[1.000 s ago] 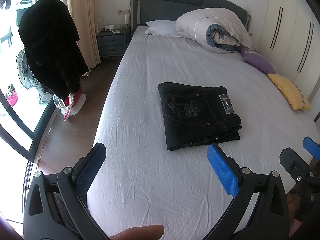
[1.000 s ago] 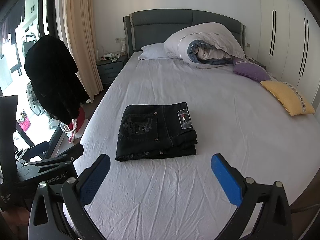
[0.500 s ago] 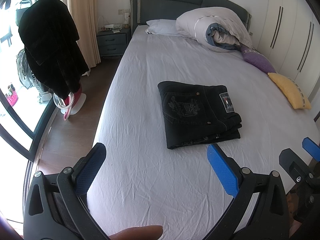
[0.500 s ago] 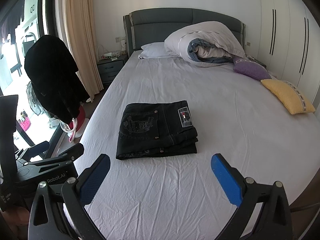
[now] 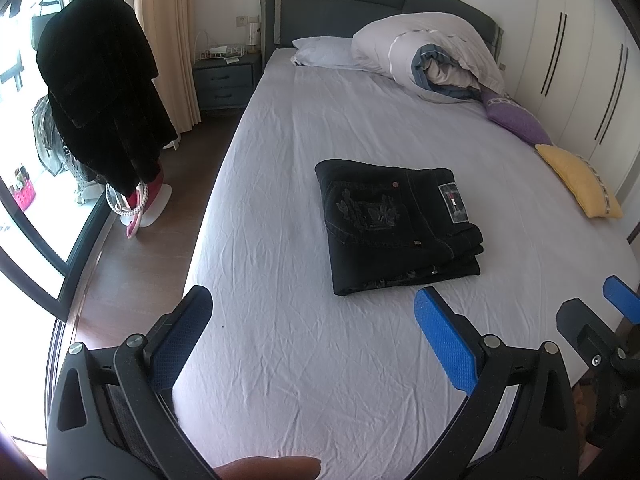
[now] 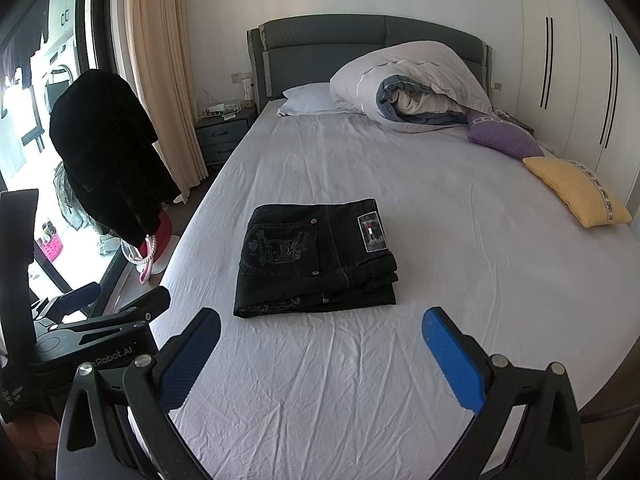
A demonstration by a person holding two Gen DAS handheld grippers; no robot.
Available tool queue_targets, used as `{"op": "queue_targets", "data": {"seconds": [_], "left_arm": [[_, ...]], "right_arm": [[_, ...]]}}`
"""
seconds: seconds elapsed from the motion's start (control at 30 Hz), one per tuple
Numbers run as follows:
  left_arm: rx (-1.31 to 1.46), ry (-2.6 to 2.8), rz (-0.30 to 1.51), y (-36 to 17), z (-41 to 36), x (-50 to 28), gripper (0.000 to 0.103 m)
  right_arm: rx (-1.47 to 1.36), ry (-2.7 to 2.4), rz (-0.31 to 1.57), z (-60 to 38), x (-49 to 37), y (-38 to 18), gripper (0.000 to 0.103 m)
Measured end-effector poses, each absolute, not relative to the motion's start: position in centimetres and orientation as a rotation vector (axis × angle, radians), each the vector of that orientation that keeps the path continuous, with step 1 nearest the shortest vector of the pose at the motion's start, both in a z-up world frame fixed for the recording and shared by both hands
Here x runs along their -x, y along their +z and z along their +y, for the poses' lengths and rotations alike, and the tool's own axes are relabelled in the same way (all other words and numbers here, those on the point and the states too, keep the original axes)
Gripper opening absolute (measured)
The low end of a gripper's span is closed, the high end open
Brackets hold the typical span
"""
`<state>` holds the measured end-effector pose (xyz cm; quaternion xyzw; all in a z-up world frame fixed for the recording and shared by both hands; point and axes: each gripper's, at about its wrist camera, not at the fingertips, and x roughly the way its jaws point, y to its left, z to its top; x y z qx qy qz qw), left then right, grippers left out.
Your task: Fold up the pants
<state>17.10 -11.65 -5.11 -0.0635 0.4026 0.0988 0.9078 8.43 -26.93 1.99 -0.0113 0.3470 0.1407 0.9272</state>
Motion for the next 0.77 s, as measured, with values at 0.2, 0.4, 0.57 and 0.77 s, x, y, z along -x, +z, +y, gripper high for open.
{"op": "queue_targets", "data": {"seconds": [0.2, 0.4, 0.57, 0.77], "left_arm": [[0.130, 0.202, 0.834, -5.19, -11.61, -17.15, 0.103], [0.127, 0.201, 0.836, -5.15, -11.56, -17.22, 0.103], [0.128, 0.199, 0.839, -5.28, -11.36, -17.20, 0.103], [0.130, 0.197, 0.847, -5.74, -11.15, -16.88, 0.103]], "right_arm": [[0.023, 0.287, 0.712, -26.98, -8.48, 2.04, 0.103], [0.022, 0.289, 0.714, -26.99, -8.51, 2.02, 0.103], [0.022, 0.288, 0.716, -26.93, -8.35, 1.74, 0.103], [0.019, 0.291, 0.722, -26.95, -8.07, 1.45, 0.103]]}}
